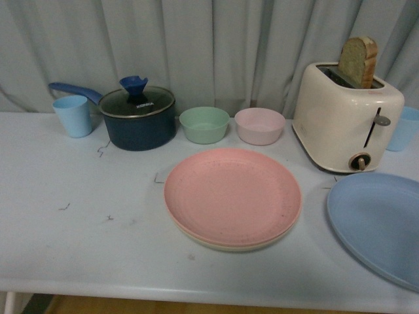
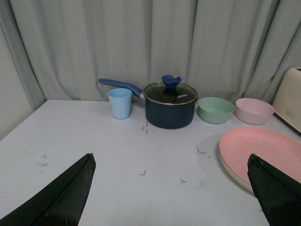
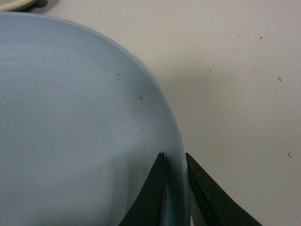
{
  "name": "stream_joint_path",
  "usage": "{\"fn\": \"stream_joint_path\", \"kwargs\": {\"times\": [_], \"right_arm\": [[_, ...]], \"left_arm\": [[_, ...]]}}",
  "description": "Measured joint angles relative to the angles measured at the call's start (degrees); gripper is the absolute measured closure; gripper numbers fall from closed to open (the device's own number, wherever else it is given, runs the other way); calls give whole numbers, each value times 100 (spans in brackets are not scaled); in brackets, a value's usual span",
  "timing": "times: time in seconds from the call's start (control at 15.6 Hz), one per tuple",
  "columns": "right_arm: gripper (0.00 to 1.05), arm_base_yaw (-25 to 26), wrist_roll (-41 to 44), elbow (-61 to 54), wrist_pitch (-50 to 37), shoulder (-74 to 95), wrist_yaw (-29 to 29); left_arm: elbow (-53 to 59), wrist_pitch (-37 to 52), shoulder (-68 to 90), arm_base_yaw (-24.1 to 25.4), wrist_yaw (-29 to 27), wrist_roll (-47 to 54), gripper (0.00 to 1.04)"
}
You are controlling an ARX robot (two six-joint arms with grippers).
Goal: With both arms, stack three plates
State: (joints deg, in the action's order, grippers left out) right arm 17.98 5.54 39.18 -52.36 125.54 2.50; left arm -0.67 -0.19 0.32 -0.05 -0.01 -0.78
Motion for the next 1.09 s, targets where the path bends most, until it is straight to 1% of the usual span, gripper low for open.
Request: {"fn": "stream_joint_path", "kwargs": {"times": [0.06, 0.13, 0.26, 0.38, 0.58, 0.64, 0.71, 0.77, 0.83, 0.9, 0.96, 1.09], "right_arm": [[96, 66, 11, -39, -76, -48, 70], [101, 144, -15, -118, -157, -149, 199], [101, 374, 11, -348, -275, -431, 356], [101, 861, 243, -831, -337, -883, 739], [102, 1644, 531, -1532, 459, -2118, 1537], [102, 1768, 535, -1668, 789, -2669, 1808], [102, 1681, 404, -1773, 1088, -3388, 2138], [102, 1412, 155, -1823, 1215, -4011, 2369], [102, 933, -203, -1838, 1185, -4636, 2485], [102, 407, -520, -1825, 1012, -4951, 2430], [102, -70, -811, -1744, 876, -4859, 2229], [102, -1191, -1377, -1318, 708, -3919, 1379]], "left_arm": [[0, -2, 0, 0, 0, 0, 7], [0, -2, 0, 0, 2, 2, 7], [0, 0, 0, 0, 0, 0, 7], [0, 0, 0, 0, 0, 0, 7], [0, 0, 0, 0, 0, 0, 7], [0, 0, 0, 0, 0, 0, 7], [0, 0, 0, 0, 0, 0, 7], [0, -2, 0, 0, 0, 0, 7], [0, 0, 0, 0, 0, 0, 7], [0, -2, 0, 0, 0, 0, 7], [0, -2, 0, 0, 0, 0, 7], [0, 0, 0, 0, 0, 2, 7]]}}
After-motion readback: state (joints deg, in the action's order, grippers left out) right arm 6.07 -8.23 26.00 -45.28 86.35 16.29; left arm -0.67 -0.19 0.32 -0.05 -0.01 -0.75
